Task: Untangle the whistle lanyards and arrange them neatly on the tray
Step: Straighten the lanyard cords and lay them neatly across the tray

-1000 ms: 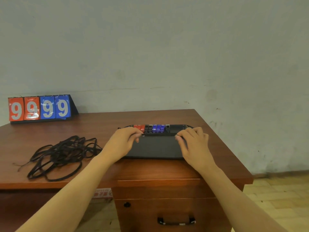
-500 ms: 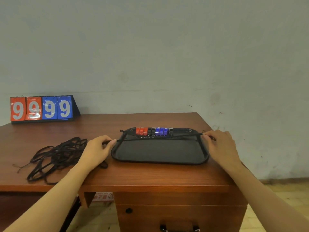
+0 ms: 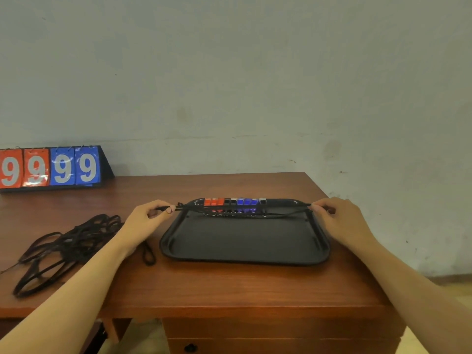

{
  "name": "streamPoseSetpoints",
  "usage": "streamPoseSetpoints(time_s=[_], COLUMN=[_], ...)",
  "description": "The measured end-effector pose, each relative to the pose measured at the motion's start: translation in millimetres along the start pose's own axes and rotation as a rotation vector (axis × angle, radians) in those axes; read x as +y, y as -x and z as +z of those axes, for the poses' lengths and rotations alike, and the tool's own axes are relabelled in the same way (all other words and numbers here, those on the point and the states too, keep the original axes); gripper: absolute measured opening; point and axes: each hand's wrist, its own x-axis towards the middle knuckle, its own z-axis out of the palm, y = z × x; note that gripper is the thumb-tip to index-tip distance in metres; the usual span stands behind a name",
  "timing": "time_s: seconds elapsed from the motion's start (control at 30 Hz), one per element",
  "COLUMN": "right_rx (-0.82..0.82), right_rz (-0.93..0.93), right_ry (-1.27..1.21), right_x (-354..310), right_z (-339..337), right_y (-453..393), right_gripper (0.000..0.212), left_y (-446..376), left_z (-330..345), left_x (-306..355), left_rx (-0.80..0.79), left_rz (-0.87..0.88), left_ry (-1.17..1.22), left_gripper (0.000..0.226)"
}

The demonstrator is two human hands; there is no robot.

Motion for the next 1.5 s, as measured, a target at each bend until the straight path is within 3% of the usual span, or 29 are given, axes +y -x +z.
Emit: streamPoseSetpoints(time_s=[0.37,0.8,1.0,1.37,1.5], right_rx=[0.012,-0.060,0.011,-0.015,0.001], right_rz=[0.022,0.020,0.121,0.111,0.112], right_ry=[-0.058,-0.005,-0.145,-0.104,-0.092], right_x=[5.5,14.3,9.8,19.6,20.6], right_z=[4.9,10.5,9.0,9.9,10.9], right_y=[3.3,-1.9,0.9,-3.6,-3.7], right_gripper=[0.012,0.021,0.009,0.007,0.010], left_y=[4.2,4.4,-0.2,-22.4,-21.6], left_z=[3.4,6.0,10.2,13.7,14.0], left_x=[-0.6,2.2,-2.0,-11.4,-11.4], left_rx=[0.040,0.112,0.072,0.063,0.101], left_rz=[-0.025,-0.012,-0.057,-0.070,-0.117], left_ry=[-0.025,-0.086,-0.148,-0.147,-0.205], left_gripper=[0.022,0.008,0.031,0.014,0.023])
